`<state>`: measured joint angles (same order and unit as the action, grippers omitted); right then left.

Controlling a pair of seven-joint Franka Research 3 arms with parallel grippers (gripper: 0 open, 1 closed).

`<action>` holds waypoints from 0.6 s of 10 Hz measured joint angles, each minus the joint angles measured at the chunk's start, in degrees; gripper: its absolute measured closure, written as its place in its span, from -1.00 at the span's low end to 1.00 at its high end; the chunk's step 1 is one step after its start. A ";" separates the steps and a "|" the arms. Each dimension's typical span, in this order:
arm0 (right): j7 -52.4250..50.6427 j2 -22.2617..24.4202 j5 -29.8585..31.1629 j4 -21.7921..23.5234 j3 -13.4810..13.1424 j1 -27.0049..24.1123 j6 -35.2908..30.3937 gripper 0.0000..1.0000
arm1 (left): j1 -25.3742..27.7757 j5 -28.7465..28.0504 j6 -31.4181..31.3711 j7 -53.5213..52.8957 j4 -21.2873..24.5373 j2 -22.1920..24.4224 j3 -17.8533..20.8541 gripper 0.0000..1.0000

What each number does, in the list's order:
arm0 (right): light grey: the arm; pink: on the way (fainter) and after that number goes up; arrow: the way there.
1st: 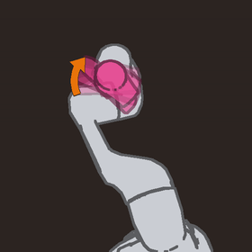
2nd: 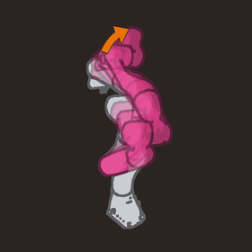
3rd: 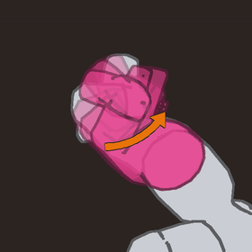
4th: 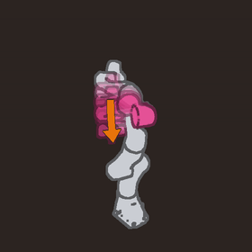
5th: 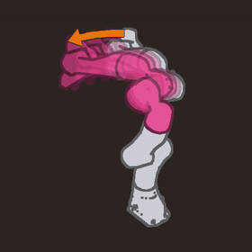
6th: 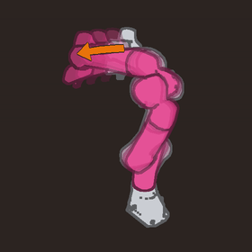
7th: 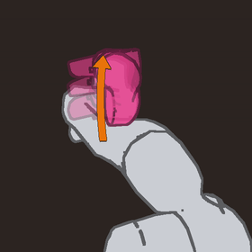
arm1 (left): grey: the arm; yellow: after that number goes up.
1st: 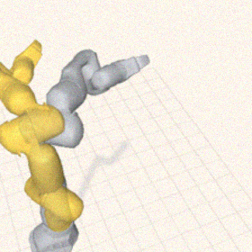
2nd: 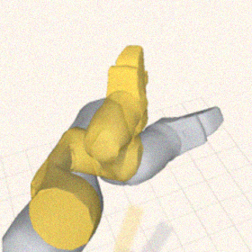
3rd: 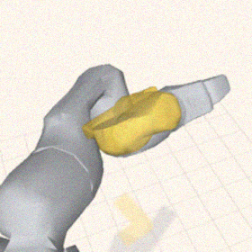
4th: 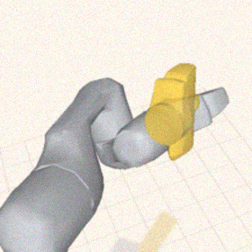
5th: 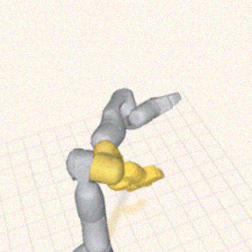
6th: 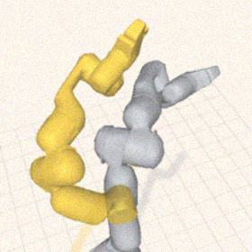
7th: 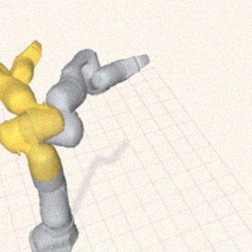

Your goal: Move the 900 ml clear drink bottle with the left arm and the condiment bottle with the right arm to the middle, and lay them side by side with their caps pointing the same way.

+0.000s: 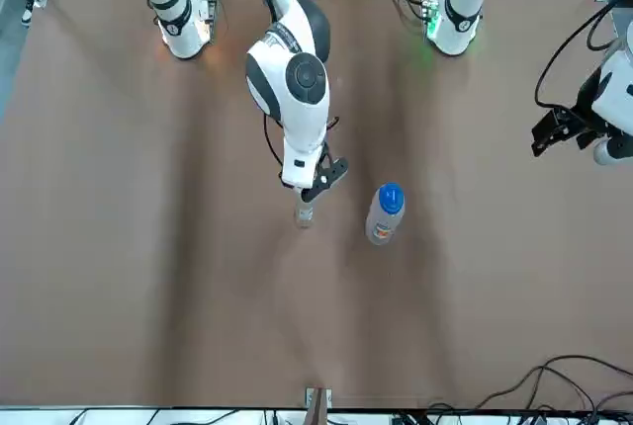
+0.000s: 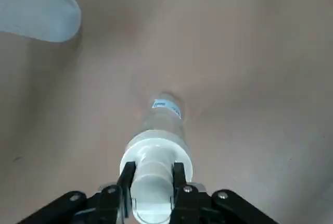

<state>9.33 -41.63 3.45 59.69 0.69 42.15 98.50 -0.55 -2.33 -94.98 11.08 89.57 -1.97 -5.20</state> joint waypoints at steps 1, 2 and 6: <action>0.03 0.00 0.00 -0.10 0.00 -0.19 0.00 0.07 | -0.21 0.01 -0.09 -0.04 0.00 -0.15 -0.31 -1.00; 0.04 0.00 0.00 -0.27 0.00 -0.34 0.00 -0.13 | -0.52 0.01 -0.12 -0.04 0.00 -0.28 -0.82 -1.00; 0.11 0.00 0.00 -0.39 0.01 -0.38 0.18 -0.67 | -0.92 0.01 0.07 -0.04 -0.02 -0.39 -2.47 -1.00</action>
<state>9.43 -41.64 3.45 59.30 0.70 41.77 98.67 -1.46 -2.31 -94.92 11.04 89.55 -2.36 -7.68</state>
